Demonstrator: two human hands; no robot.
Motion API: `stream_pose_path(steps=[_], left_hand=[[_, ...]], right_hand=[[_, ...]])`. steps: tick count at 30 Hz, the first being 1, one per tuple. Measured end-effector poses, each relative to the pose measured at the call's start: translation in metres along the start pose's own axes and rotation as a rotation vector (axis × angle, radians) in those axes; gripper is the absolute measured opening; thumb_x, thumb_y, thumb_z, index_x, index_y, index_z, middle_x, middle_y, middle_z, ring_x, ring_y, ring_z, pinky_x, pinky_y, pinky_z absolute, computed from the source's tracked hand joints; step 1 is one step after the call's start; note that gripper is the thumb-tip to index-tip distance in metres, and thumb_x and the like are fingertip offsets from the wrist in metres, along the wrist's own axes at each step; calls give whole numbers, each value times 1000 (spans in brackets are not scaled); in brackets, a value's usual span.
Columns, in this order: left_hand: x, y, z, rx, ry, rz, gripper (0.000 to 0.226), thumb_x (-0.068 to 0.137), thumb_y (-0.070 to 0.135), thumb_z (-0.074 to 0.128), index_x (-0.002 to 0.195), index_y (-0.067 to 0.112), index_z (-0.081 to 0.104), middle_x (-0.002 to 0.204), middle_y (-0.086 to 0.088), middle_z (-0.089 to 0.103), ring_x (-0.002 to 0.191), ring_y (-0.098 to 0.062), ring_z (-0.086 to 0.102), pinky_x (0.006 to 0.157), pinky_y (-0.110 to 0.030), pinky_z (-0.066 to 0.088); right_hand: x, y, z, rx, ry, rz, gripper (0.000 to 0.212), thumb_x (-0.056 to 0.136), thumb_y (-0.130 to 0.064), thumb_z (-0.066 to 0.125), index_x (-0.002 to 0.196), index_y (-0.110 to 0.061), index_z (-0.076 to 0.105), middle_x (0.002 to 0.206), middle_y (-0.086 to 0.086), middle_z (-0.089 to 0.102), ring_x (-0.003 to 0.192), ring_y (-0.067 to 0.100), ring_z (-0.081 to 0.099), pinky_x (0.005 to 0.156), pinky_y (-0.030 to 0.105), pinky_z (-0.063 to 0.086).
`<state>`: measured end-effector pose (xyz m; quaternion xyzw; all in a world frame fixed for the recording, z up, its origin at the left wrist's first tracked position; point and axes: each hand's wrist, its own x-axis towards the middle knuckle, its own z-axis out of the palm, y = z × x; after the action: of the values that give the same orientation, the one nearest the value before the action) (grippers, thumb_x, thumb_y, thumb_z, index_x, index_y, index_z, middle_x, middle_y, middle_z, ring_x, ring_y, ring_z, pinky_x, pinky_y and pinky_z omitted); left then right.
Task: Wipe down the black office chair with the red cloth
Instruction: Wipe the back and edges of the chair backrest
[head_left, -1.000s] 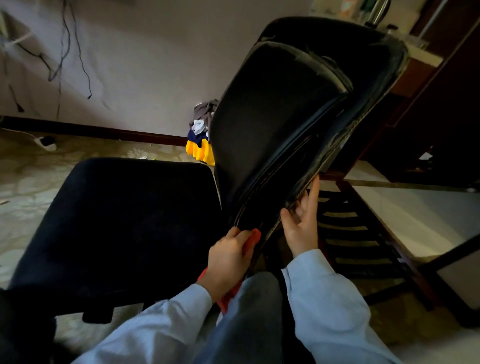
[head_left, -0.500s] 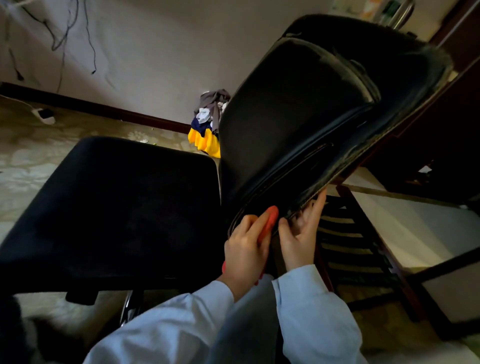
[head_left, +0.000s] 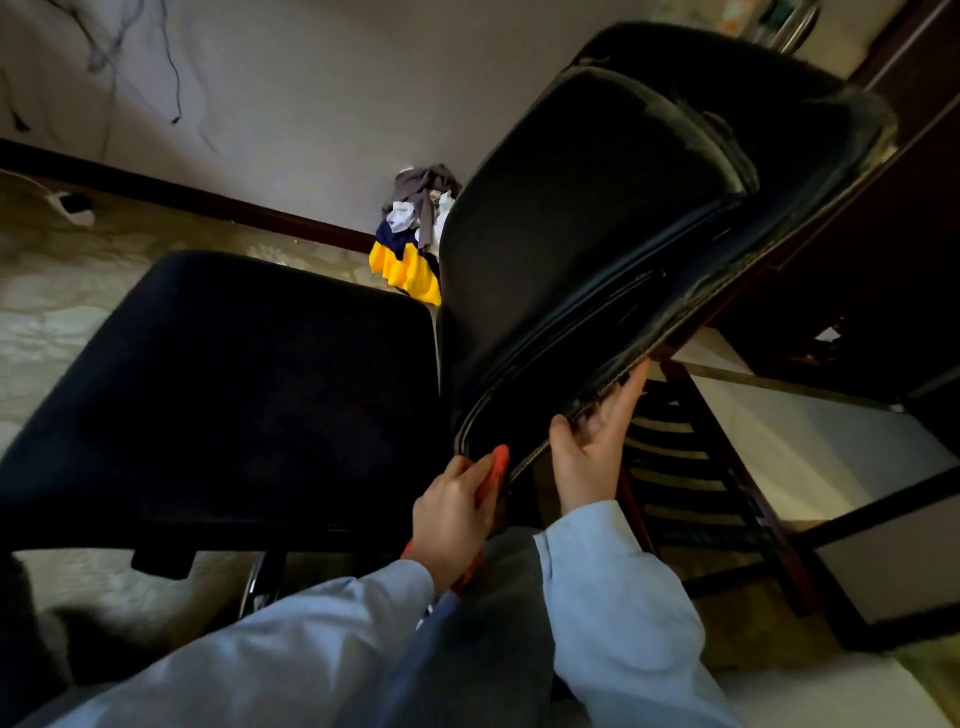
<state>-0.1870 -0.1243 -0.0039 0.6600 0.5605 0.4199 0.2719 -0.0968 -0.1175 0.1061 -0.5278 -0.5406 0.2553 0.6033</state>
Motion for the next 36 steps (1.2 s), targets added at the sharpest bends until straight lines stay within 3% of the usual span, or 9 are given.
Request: stream_pose_path(steps=[4, 9, 13, 15, 18, 22, 26, 30, 36], left_hand=[[-13, -19, -15, -37, -27, -35, 31, 95, 40, 46, 123, 32, 56, 104, 6, 53, 91, -19, 61, 78, -36, 51], [-5, -15, -54, -133, 293, 351, 35, 88, 30, 49, 123, 28, 49, 104, 8, 46, 87, -8, 53, 72, -19, 46], [36, 2, -96, 16, 507, 627, 30, 90, 20, 56, 119, 23, 52, 113, -2, 48, 95, -19, 55, 76, -28, 49], [54, 10, -107, 45, 466, 735, 30, 92, 17, 57, 120, 24, 53, 116, -8, 56, 97, -26, 59, 75, -38, 52], [66, 11, -106, 254, 376, 870, 33, 93, 19, 54, 126, 24, 49, 119, -8, 51, 90, -26, 54, 65, -38, 50], [52, 3, -90, 283, 421, 767, 37, 92, 21, 53, 128, 22, 46, 118, -5, 45, 83, -24, 53, 53, -33, 51], [35, -19, -76, 280, 384, 697, 40, 92, 21, 53, 131, 19, 44, 118, -7, 46, 80, -28, 60, 52, -36, 53], [13, -50, -65, 211, 274, 578, 36, 94, 24, 45, 130, 21, 45, 114, -2, 47, 81, -27, 64, 54, -35, 56], [-28, -109, -50, 175, -13, 338, 43, 98, 55, 21, 128, 39, 48, 101, 8, 53, 79, -17, 65, 55, -31, 55]], right_hand=[[-9, 0, 2, -38, -33, -22, 101, 84, 20, 45, 129, -61, 4, 147, -18, 15, 138, 3, 22, 108, 16, 28], [-26, 5, 6, -73, -42, -20, 104, 83, 17, 50, 128, -63, 2, 135, -35, 17, 128, -13, 21, 97, -1, 28], [-35, 9, 19, -108, -40, -59, 106, 80, 14, 56, 131, -56, -5, 142, -23, 15, 131, -6, 21, 102, 4, 29], [-37, 7, 27, -125, -18, -78, 106, 79, 14, 57, 130, -53, -7, 145, -9, 17, 130, -5, 23, 101, 3, 29], [-37, 6, 36, -155, 41, -85, 103, 79, 17, 56, 129, -50, -5, 139, -6, 20, 122, -13, 24, 92, -6, 26], [-37, 9, 35, -182, 54, -119, 106, 78, 16, 55, 132, -49, -10, 144, -7, 17, 130, -7, 22, 100, -1, 23], [-35, 13, 33, -200, 71, -157, 102, 79, 18, 54, 135, -39, -10, 138, -23, 9, 123, -27, 16, 98, -3, 22], [-31, 15, 31, -198, 65, -150, 98, 81, 17, 54, 135, -35, -10, 138, -22, 5, 124, -20, 14, 98, -3, 22], [-30, 15, 32, -203, 75, -138, 98, 82, 16, 53, 134, -39, -10, 142, -12, 8, 126, -13, 16, 98, -3, 22]])
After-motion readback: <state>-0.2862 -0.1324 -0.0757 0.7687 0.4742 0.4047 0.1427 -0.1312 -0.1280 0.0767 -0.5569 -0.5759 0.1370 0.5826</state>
